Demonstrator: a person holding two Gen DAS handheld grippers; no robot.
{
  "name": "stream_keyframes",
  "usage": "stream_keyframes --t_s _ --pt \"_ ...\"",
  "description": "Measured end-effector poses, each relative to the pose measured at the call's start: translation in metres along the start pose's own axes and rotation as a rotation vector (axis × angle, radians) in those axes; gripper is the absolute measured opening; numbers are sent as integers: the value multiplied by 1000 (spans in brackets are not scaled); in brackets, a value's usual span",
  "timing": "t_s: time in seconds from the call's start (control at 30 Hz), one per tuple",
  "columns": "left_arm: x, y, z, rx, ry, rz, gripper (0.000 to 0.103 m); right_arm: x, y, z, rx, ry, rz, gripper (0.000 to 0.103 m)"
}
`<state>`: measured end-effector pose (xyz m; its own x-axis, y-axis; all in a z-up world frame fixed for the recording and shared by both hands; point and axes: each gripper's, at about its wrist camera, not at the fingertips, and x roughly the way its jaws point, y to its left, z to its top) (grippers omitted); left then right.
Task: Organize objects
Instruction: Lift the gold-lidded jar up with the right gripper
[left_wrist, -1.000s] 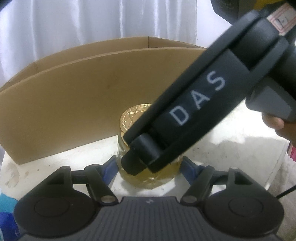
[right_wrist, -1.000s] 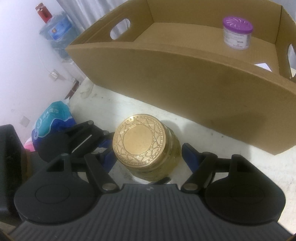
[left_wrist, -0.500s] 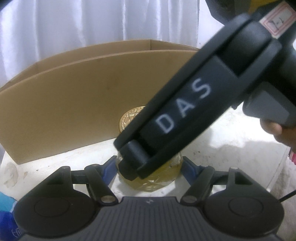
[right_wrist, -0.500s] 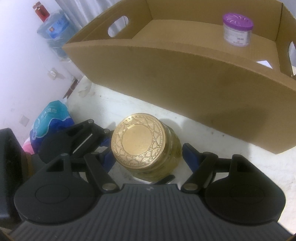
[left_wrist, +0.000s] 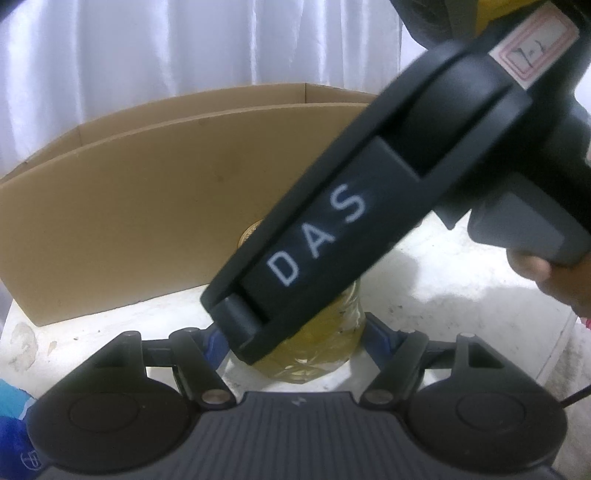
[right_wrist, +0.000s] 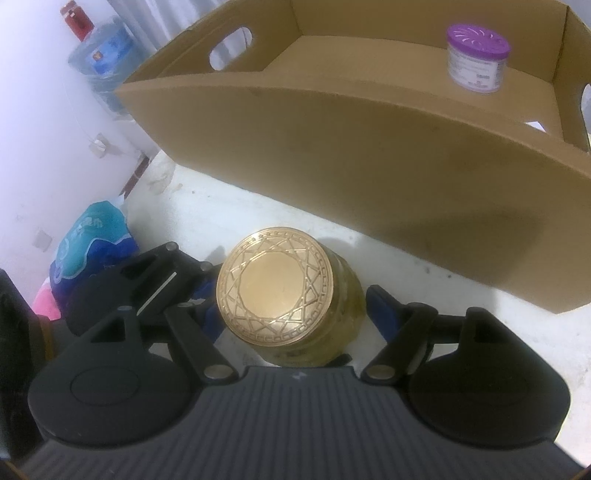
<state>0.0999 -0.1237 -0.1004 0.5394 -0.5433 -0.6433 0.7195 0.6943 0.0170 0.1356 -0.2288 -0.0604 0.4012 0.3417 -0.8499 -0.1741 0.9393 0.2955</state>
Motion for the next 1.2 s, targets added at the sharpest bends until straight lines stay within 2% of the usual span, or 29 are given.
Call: stream_keyframes --t_s 0.2,0.63,0.97,1.2 --pt "-9 -4 -4 -47 3 -18 73 -3 4 -3 3 5 -15 77" --pt "-48 -19 -12 -45 -40 4 73 -25 20 -7 -25 -20 -24 75" --pt "-98 -29 6 -1 -86 86 73 -67 40 0 -79 -96 36 75" --pt "-123 -21 37 19 -126 159 73 -99 49 33 -129 -162 102 75"
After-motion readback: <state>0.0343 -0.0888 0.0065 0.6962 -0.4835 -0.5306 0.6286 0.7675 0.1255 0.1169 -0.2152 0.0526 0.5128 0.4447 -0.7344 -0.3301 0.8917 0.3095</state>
